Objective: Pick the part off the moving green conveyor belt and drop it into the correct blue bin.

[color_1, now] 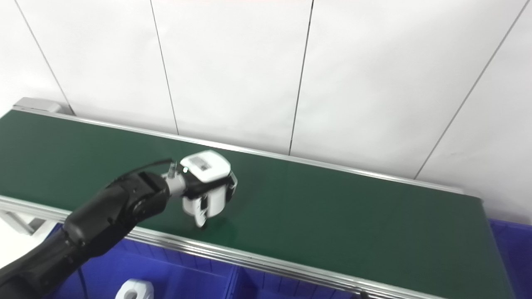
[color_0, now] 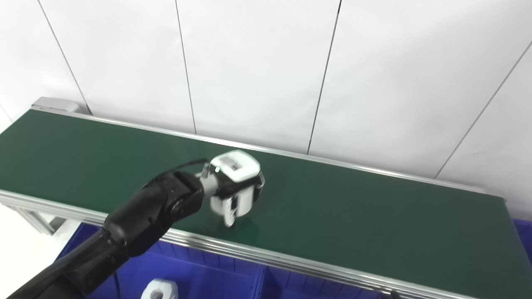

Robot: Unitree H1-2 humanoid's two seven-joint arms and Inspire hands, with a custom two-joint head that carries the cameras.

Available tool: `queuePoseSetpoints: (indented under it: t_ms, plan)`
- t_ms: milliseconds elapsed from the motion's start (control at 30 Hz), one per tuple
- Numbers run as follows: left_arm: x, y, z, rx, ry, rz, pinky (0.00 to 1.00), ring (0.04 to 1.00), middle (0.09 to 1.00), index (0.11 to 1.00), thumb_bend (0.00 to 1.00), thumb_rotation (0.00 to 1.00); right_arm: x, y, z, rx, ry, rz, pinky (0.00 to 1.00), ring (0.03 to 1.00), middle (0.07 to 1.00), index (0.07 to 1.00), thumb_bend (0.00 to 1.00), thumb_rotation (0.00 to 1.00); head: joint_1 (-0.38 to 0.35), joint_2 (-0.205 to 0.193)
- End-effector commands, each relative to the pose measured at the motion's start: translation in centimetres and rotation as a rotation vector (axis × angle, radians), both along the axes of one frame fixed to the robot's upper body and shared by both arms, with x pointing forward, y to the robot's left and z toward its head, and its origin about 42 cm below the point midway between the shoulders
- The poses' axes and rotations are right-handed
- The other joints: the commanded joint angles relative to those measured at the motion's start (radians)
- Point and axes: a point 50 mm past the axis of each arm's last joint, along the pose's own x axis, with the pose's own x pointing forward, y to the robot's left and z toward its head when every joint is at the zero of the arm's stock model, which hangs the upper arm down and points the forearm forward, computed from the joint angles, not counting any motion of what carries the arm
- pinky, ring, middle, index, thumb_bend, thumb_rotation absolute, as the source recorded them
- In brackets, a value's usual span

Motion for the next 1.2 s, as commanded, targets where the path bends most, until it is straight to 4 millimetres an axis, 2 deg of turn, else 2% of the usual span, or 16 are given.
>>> queuePoseSetpoints:
  t_ms: [0, 33, 67, 100, 133, 167, 233, 300, 600, 800, 1000, 1033, 1067, 1100, 1133, 1167]
  plan:
    - [-0.6, 0.6, 1.7, -0.007, -0.034, 0.008, 0.21, 0.27, 0.346, 0.485, 0.52, 0.06, 0.4, 0.1, 1.4, 0.004, -0.046, 0.006, 0.92, 0.908, 0.923, 0.967, 0.51, 1.0, 0.002, 0.001]
    - [-1.0, 0.5, 1.8, -0.011, -0.026, 0.006, 0.2, 0.267, 0.343, 0.485, 0.52, 0.06, 0.4, -0.1, 1.7, 0.004, -0.044, 0.007, 0.91, 0.906, 0.921, 0.968, 0.52, 1.0, 0.017, 0.028]
    - [-1.6, 0.4, 1.7, -0.018, -0.017, 0.004, 0.21, 0.272, 0.35, 0.486, 0.52, 0.06, 0.4, -0.2, 1.9, 0.01, -0.042, 0.008, 0.92, 0.908, 0.922, 0.969, 0.52, 1.0, 0.019, 0.031]
    - [-2.1, 0.4, 1.6, -0.023, -0.01, 0.004, 0.2, 0.269, 0.349, 0.486, 0.52, 0.06, 0.4, -0.4, 2.2, 0.015, -0.043, 0.008, 0.93, 0.911, 0.923, 0.97, 0.53, 1.0, 0.031, 0.053]
    - [-2.5, 0.3, 1.6, -0.026, -0.005, 0.005, 0.2, 0.267, 0.348, 0.486, 0.52, 0.06, 0.4, -0.6, 2.4, 0.02, -0.043, 0.009, 0.93, 0.912, 0.923, 0.97, 0.54, 1.0, 0.031, 0.053]
    - [-3.3, 0.3, 1.1, -0.03, 0.013, 0.008, 0.2, 0.267, 0.348, 0.486, 0.52, 0.06, 0.5, -0.8, 2.7, 0.035, -0.039, 0.0, 0.93, 0.912, 0.923, 0.97, 0.54, 1.0, 0.042, 0.073]
    - [-4.7, 0.3, 0.3, -0.035, 0.046, 0.024, 0.2, 0.264, 0.348, 0.486, 0.52, 0.06, 0.6, -1.2, 3.0, 0.046, -0.034, -0.007, 0.92, 0.901, 0.909, 0.953, 0.57, 1.0, 0.052, 0.081]
    - [-6.1, 0.4, -0.8, -0.048, 0.093, 0.048, 0.24, 0.313, 0.398, 0.486, 0.52, 0.06, 0.6, -1.6, 3.2, 0.034, -0.028, -0.003, 0.9, 0.889, 0.897, 0.943, 0.58, 1.0, 0.064, 0.084]
    - [-10.5, 0.6, -5.5, -0.017, 0.262, 0.123, 0.23, 0.297, 0.385, 0.489, 0.52, 0.06, 0.9, -2.7, 3.6, 0.041, -0.03, -0.004, 0.86, 0.844, 0.864, 0.91, 0.66, 0.98, 0.08, 0.099]
    - [-11.6, 1.2, -8.1, 0.002, 0.305, 0.13, 0.21, 0.294, 0.395, 0.488, 0.52, 0.06, 0.9, -2.4, 3.6, 0.04, -0.026, 0.001, 0.85, 0.847, 0.867, 0.908, 0.65, 0.96, 0.055, 0.099]
    - [-11.3, 1.9, -9.6, 0.047, 0.297, 0.122, 0.24, 0.323, 0.414, 0.489, 0.52, 0.06, 0.9, -1.8, 3.6, 0.021, -0.025, 0.007, 0.83, 0.844, 0.869, 0.911, 0.63, 0.99, 0.03, 0.095]
    - [-11.3, 2.0, -9.5, 0.053, 0.307, 0.125, 0.28, 0.361, 0.451, 0.49, 0.52, 0.07, 0.9, -1.7, 3.6, 0.029, -0.025, 0.004, 0.83, 0.845, 0.869, 0.911, 0.62, 0.99, 0.027, 0.094]
    - [-11.3, 2.1, -9.5, 0.058, 0.314, 0.128, 0.46, 0.546, 0.611, 0.609, 0.7, 0.22, 0.9, -1.6, 3.6, 0.034, -0.025, 0.001, 0.84, 0.851, 0.871, 0.912, 0.64, 0.98, 0.027, 0.094]
    - [-11.4, 2.1, -9.3, 0.085, 0.326, 0.126, 0.66, 0.714, 0.755, 0.724, 0.84, 0.35, 0.9, -1.5, 3.6, 0.038, -0.025, -0.001, 0.84, 0.855, 0.873, 0.914, 0.65, 0.98, 0.022, 0.094]
    - [-11.4, 2.2, -9.1, 0.104, 0.333, 0.124, 0.71, 0.751, 0.788, 0.751, 0.86, 0.38, 0.9, -1.5, 3.6, 0.04, -0.026, -0.003, 0.85, 0.856, 0.874, 0.914, 0.65, 0.97, 0.022, 0.094]
    - [-11.5, 2.1, -8.9, 0.121, 0.326, 0.116, 0.82, 0.84, 0.864, 0.814, 0.92, 0.45, 0.9, -1.4, 3.6, 0.038, -0.027, -0.005, 0.85, 0.857, 0.875, 0.915, 0.65, 0.97, 0.019, 0.095]
